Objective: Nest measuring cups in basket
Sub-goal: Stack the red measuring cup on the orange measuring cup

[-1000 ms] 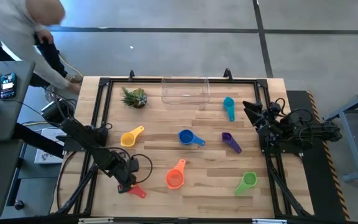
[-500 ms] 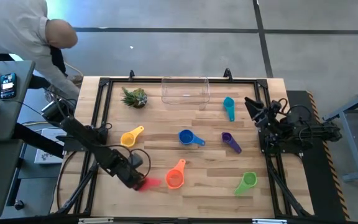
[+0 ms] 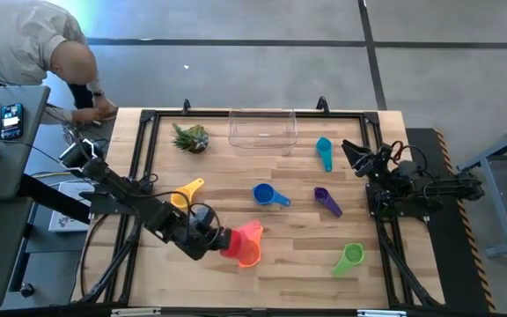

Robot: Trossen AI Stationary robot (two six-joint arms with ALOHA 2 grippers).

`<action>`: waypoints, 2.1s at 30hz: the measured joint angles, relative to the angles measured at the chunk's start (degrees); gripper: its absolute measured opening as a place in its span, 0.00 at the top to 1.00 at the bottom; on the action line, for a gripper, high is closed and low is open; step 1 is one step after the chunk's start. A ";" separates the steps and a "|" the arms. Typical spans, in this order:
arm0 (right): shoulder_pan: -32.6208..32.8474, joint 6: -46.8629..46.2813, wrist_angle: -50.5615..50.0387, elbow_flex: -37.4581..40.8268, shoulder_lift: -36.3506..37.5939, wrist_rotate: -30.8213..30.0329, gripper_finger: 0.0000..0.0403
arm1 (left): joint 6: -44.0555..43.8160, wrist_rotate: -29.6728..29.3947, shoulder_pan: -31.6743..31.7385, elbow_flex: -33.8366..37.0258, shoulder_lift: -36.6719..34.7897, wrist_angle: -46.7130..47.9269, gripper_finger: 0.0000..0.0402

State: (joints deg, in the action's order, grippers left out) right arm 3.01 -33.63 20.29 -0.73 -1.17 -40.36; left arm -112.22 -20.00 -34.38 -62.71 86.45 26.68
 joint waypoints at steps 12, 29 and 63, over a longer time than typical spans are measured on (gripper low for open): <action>-0.01 0.10 -0.93 0.00 0.00 -0.99 0.36 | -6.22 -1.22 2.84 -10.15 12.62 2.96 1.00; -0.01 0.02 -3.61 0.00 -0.02 1.16 0.36 | -18.63 2.99 1.62 -18.08 20.16 15.86 1.00; -0.01 0.61 -3.31 0.00 0.02 1.16 0.36 | -14.75 7.01 2.13 -17.69 24.07 12.45 0.99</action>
State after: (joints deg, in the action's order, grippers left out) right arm 3.01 -33.01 16.97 -0.73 -1.15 -39.20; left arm -126.98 -12.99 -32.25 -80.40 110.52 39.12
